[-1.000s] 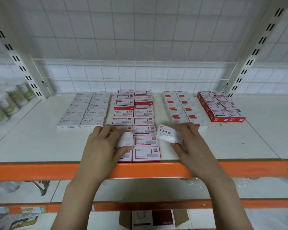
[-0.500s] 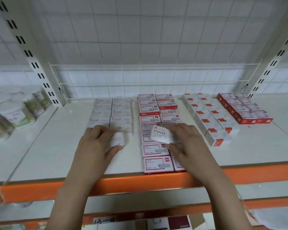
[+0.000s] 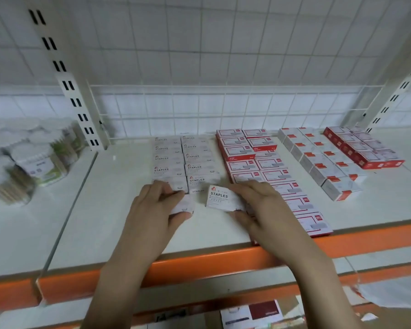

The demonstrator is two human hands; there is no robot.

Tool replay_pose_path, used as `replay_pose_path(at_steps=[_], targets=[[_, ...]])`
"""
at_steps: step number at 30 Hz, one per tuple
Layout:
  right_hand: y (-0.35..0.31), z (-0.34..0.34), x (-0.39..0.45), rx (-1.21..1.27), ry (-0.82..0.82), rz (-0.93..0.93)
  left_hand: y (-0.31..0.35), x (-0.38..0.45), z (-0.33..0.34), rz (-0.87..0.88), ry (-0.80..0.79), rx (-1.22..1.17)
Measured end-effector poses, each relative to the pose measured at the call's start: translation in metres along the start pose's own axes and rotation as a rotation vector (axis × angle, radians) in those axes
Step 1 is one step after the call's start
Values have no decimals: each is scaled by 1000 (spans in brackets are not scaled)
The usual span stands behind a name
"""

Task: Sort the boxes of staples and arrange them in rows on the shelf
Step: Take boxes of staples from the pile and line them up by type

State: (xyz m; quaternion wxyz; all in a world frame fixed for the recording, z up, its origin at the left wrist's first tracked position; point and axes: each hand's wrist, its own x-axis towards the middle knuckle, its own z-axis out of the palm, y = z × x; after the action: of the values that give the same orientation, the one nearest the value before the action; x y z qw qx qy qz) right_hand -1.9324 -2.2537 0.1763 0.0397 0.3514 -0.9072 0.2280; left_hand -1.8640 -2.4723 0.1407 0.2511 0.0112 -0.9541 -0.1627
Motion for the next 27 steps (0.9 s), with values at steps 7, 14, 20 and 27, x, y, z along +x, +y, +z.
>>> replay_pose_path(at_steps=[7, 14, 20, 27], targets=[[-7, 7, 1, -24, 5, -2, -5, 4, 3, 22, 56, 85], [-11, 12, 9, -57, -52, -17, -2, 6, 1, 10, 6, 106], [-14, 17, 15, -18, -66, -46, -5, 7, -10, 2, -71, 88], [-12, 31, 17, 32, 71, -66, -6, 9, -15, -4, -94, 80]])
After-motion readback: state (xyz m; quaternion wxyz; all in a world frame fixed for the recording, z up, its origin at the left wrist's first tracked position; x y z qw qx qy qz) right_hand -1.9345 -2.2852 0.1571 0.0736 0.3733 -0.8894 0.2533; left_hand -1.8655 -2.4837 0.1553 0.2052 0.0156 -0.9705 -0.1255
